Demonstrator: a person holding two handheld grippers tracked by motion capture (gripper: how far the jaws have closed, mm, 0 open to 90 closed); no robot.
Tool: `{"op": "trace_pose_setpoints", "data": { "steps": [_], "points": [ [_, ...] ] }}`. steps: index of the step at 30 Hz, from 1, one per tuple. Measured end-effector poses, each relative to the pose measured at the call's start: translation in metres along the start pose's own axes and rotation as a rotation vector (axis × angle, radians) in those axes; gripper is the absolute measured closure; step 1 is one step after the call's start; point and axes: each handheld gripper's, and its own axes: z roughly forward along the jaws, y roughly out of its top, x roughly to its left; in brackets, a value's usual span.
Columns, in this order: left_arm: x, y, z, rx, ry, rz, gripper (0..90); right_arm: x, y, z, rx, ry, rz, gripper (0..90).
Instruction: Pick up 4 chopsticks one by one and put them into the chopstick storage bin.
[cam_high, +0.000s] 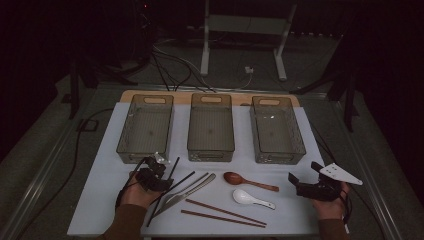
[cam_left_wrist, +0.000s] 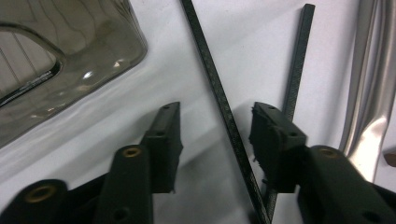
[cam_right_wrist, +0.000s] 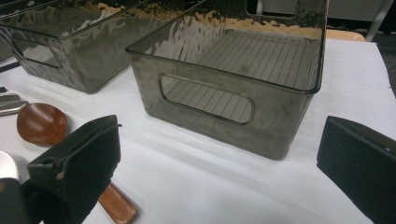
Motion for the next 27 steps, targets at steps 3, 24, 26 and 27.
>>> {"op": "trace_pose_setpoints", "data": {
  "steps": [3,24,26,27],
  "points": [
    [0.000,-0.001,-0.001,0.006,0.003,0.004,62.5,0.000,0.000,0.000,0.001,-0.001,0.000,0.0],
    [0.007,-0.001,-0.012,0.016,-0.029,-0.014,87.8,-0.001,0.000,0.000,-0.003,-0.005,0.003,0.0],
    [0.010,0.000,-0.017,0.006,-0.025,-0.019,87.8,-0.001,0.000,0.000,-0.004,-0.004,0.002,0.0],
    [0.011,0.001,-0.019,0.001,-0.023,-0.020,87.8,0.000,0.000,0.000,-0.004,-0.004,0.001,0.0]
  ]
}}
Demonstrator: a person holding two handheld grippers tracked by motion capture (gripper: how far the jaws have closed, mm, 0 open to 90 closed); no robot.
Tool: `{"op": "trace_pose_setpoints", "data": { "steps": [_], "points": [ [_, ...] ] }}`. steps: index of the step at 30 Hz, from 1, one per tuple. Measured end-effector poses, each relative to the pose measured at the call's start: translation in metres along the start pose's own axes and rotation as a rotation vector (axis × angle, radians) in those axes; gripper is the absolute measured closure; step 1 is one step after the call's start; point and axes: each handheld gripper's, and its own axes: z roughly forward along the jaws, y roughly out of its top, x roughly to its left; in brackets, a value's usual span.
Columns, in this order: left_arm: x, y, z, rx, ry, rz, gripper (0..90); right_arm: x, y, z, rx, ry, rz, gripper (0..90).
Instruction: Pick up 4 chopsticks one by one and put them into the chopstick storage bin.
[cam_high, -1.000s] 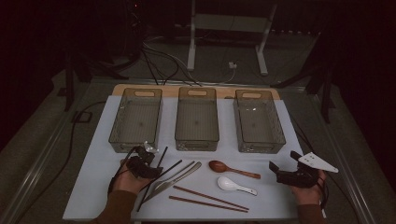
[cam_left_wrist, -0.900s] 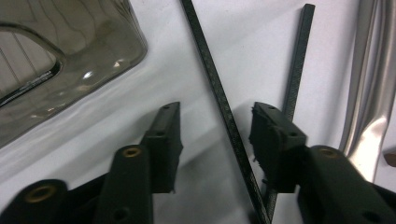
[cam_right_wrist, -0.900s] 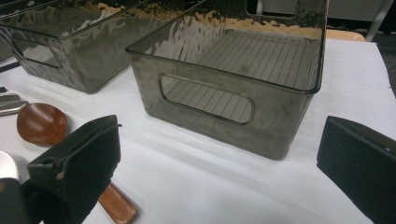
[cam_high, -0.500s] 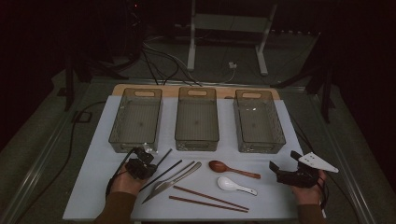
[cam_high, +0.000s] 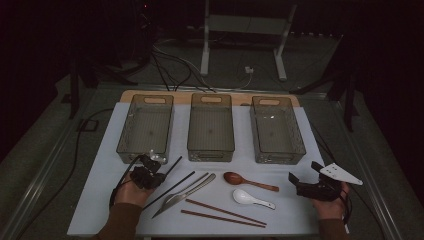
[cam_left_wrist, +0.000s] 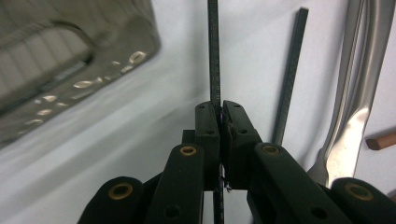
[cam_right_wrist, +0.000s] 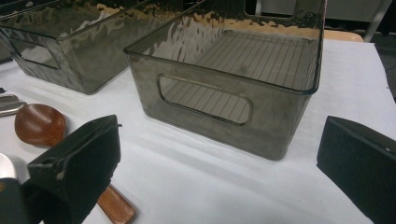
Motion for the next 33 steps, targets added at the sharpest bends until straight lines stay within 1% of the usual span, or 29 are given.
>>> {"op": "trace_pose_setpoints", "data": {
  "steps": [7,8,12,19,26,33],
  "points": [
    [0.008,0.005,-0.017,-0.037,0.010,-0.011,87.8,0.000,0.000,0.000,-0.001,-0.001,0.002,0.0],
    [0.009,0.005,-0.019,-0.042,0.007,-0.018,87.7,0.000,0.000,0.000,0.000,-0.002,0.002,0.0],
    [0.014,0.007,-0.027,-0.058,0.010,-0.027,87.8,0.000,0.000,0.000,0.001,-0.001,0.002,0.0],
    [0.019,0.014,-0.040,-0.084,0.012,-0.023,87.7,0.000,0.000,0.000,0.000,-0.002,0.002,0.0],
    [0.020,0.021,-0.048,-0.105,0.006,-0.022,87.7,0.000,0.000,0.000,-0.002,-0.001,0.004,0.0],
    [0.019,0.028,-0.054,-0.113,0.003,-0.010,87.8,-0.001,0.000,0.000,-0.003,-0.003,0.006,0.0]
  ]
}}
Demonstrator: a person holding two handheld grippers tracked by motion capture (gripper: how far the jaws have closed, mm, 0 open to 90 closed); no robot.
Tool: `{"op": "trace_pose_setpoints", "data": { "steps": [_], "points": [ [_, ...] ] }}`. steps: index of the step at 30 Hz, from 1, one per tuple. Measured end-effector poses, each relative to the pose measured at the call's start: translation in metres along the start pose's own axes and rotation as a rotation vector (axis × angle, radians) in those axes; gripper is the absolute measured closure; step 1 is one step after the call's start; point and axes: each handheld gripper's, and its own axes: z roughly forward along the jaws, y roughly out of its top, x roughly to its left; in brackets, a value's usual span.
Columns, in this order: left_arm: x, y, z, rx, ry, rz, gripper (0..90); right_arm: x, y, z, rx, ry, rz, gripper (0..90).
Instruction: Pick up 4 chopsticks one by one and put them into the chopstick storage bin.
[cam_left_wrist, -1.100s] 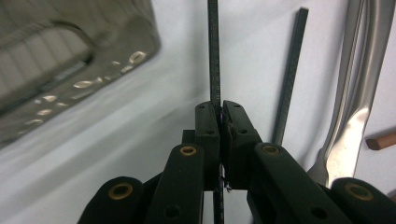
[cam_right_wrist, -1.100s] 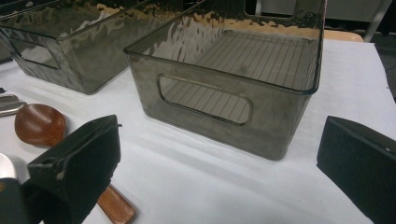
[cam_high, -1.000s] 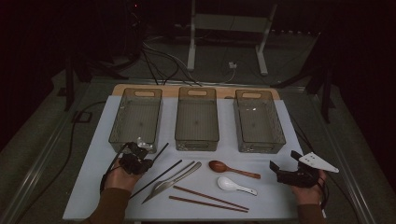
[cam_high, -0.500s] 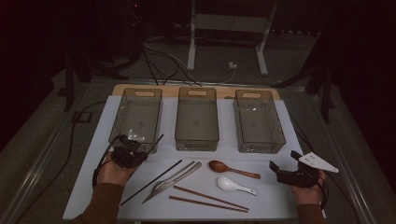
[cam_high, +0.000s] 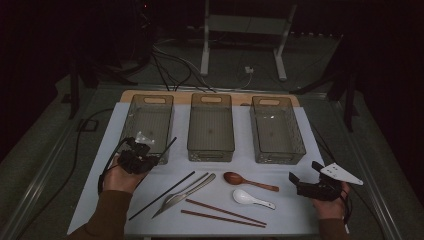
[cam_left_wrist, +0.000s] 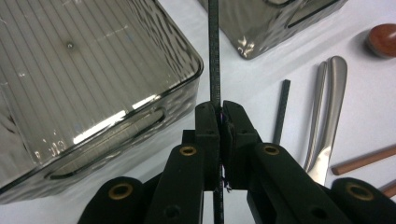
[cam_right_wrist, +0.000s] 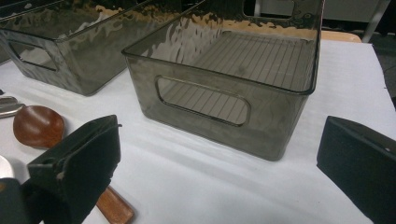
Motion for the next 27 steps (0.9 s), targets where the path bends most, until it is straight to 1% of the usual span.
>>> {"op": "trace_pose_setpoints", "data": {
  "steps": [3,8,13,19,27],
  "points": [
    [0.001,0.004,-0.003,-0.006,0.004,0.002,87.8,0.000,0.000,0.000,0.000,0.000,0.000,0.0],
    [0.007,0.011,-0.008,-0.017,0.012,-0.007,87.7,0.000,0.000,0.000,0.001,0.000,0.000,0.0],
    [0.015,0.020,-0.011,-0.023,0.030,-0.015,87.8,0.000,0.000,0.001,0.001,0.000,-0.002,0.0],
    [0.026,0.033,-0.014,-0.035,0.053,-0.026,87.7,0.000,0.000,0.001,0.001,0.001,-0.003,0.0],
    [0.042,0.049,-0.011,-0.035,0.078,-0.047,87.7,0.000,0.000,0.001,0.001,0.001,-0.004,0.0]
  ]
}}
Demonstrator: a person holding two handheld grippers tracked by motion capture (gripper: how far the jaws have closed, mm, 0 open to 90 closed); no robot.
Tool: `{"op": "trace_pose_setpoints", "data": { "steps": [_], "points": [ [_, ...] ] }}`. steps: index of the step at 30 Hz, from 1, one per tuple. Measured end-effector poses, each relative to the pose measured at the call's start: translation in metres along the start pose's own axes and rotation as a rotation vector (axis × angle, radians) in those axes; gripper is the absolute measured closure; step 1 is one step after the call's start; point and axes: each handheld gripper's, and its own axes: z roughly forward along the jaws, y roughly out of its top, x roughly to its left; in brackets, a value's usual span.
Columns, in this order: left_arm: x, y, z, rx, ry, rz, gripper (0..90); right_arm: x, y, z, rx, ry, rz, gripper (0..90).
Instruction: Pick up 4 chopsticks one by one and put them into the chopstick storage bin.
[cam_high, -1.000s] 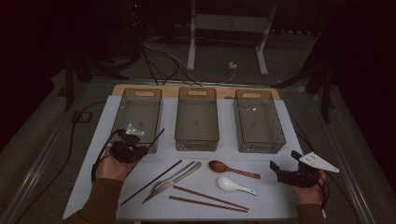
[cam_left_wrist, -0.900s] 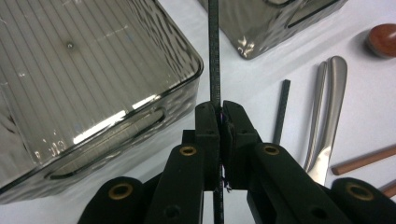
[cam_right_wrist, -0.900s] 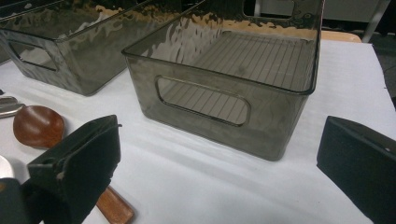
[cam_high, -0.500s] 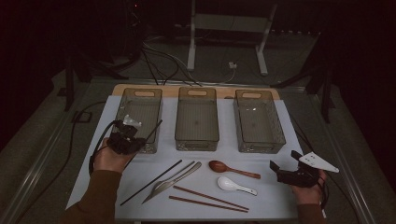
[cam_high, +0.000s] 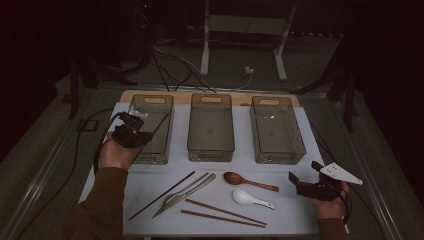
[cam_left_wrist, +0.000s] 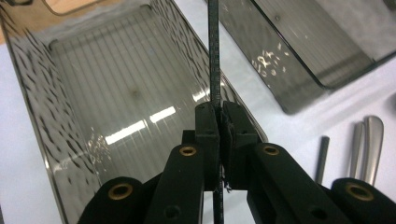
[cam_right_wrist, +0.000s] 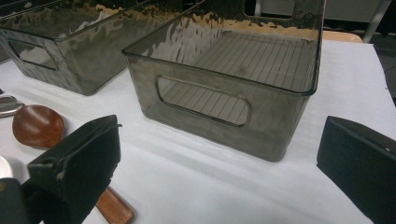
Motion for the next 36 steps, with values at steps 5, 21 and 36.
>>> {"op": "trace_pose_setpoints", "data": {
  "steps": [5,21,36],
  "points": [
    [0.010,0.009,0.004,0.002,0.008,-0.010,87.7,0.000,0.000,0.000,0.001,0.000,-0.003,0.0],
    [0.039,0.028,0.024,0.029,0.048,-0.040,87.7,0.000,0.000,0.001,0.003,0.003,-0.001,0.0],
    [0.052,0.044,0.038,0.025,0.059,-0.043,87.6,0.000,0.000,0.002,0.004,0.005,-0.002,0.0]
  ]
}}
